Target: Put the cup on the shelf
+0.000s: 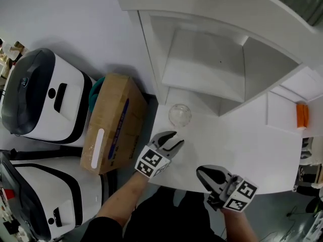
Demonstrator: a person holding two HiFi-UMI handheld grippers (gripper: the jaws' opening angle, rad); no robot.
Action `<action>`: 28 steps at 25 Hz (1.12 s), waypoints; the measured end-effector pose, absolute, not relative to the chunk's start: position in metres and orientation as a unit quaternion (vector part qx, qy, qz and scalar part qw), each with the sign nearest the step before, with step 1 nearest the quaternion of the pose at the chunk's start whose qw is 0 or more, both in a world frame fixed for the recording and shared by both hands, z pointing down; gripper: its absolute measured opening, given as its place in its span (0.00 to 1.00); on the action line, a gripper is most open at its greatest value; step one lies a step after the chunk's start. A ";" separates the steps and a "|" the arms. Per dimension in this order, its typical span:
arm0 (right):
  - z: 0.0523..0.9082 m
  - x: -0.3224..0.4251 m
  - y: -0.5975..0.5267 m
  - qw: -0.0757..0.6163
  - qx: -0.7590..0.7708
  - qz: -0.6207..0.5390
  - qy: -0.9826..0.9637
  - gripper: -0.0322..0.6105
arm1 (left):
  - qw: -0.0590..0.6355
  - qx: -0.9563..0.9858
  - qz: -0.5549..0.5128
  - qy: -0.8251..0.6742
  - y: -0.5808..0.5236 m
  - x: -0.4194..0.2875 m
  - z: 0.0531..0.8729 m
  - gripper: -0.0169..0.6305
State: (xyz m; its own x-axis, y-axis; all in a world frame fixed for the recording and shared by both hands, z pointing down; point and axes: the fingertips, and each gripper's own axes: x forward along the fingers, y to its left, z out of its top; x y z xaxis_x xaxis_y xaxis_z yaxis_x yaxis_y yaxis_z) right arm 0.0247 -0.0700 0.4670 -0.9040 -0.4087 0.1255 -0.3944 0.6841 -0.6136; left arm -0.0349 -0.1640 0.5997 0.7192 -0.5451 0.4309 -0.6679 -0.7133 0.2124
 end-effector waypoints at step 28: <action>0.462 0.038 -0.062 -0.016 -0.216 -0.343 0.914 0.08 | 0.226 0.915 0.168 -0.290 -0.187 -0.007 0.622 0.14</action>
State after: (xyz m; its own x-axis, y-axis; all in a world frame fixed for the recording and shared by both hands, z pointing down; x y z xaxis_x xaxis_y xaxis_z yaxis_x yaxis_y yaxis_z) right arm 0.0379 -0.0622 0.4619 -0.9063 -0.3833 0.1779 -0.4058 0.6720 -0.6194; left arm -0.0066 -0.1875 0.6224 0.7758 -0.4543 0.4379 -0.6060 -0.7299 0.3163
